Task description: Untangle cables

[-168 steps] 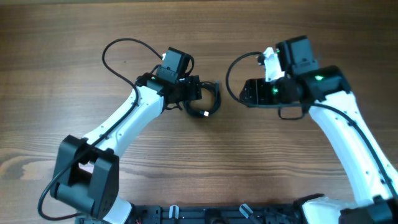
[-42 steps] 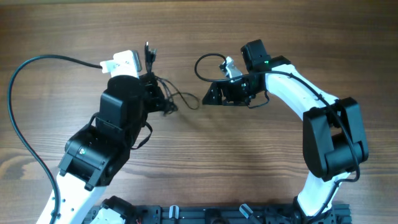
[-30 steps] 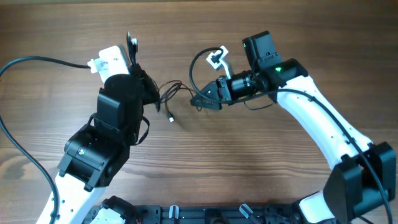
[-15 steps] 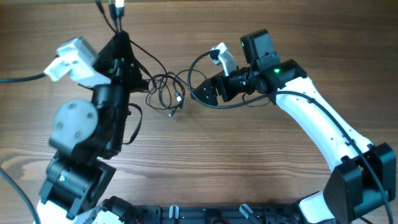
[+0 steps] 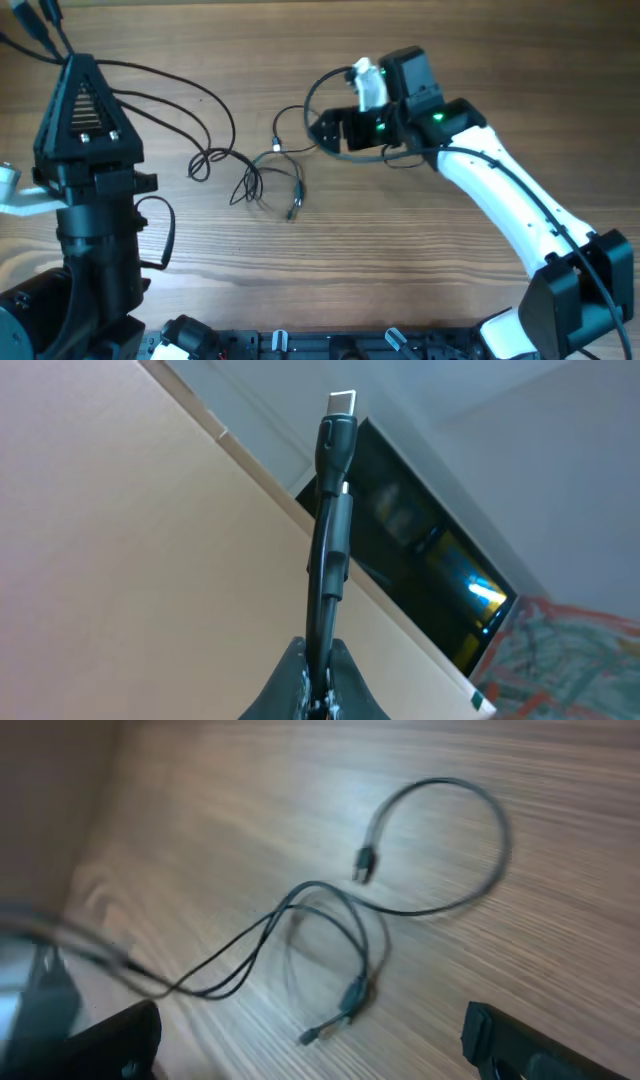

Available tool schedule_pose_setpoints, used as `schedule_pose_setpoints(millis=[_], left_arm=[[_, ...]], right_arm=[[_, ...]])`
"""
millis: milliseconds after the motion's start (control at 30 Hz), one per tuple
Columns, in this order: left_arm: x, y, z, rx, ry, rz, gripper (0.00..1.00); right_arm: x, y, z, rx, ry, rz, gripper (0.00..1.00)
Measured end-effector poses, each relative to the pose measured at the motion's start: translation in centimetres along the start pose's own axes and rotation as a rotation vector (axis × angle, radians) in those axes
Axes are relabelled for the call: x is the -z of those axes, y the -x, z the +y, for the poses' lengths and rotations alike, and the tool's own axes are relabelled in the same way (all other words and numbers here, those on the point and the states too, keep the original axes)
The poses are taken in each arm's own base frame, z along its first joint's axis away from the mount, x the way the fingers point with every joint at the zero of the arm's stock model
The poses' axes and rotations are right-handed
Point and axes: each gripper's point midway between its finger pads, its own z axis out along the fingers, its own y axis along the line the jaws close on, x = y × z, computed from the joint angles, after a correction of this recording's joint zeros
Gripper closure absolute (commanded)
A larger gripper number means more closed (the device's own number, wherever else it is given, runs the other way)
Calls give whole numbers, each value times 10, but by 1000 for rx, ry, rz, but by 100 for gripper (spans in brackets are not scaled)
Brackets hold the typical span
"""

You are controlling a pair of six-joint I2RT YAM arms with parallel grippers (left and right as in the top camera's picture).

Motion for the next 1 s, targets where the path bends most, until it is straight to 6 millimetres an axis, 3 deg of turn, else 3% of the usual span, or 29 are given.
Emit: schedule_pose_setpoints(millis=[100, 233, 300, 367, 433, 500, 600, 700, 1000], left_arm=[[2, 6, -3, 8, -11, -17, 96], [6, 7, -1, -8, -3, -6, 96], [6, 1, 2, -30, 10, 16, 96], [6, -1, 4, -53, 20, 26, 96], [6, -2, 5, -71, 24, 27, 96], [6, -2, 5, -89, 24, 27, 96], [6, -1, 6, -128, 27, 25, 96], [6, -1, 7, -149, 31, 24, 96], [6, 1, 6, -153, 27, 17, 96]], right_arm=[[-16, -16, 17, 155, 30, 55, 1], [-28, -36, 5, 314, -18, 136, 5], [-30, -42, 8, 358, 0, 157, 7], [-32, -47, 26, 418, 81, 166, 6], [-40, -47, 58, 511, 179, 133, 1], [-45, -47, 81, 581, 236, 101, 0], [-55, -50, 132, 739, 336, 26, 0], [-60, -54, 164, 822, 383, -25, 0], [-63, -35, 186, 852, 374, -146, 1]])
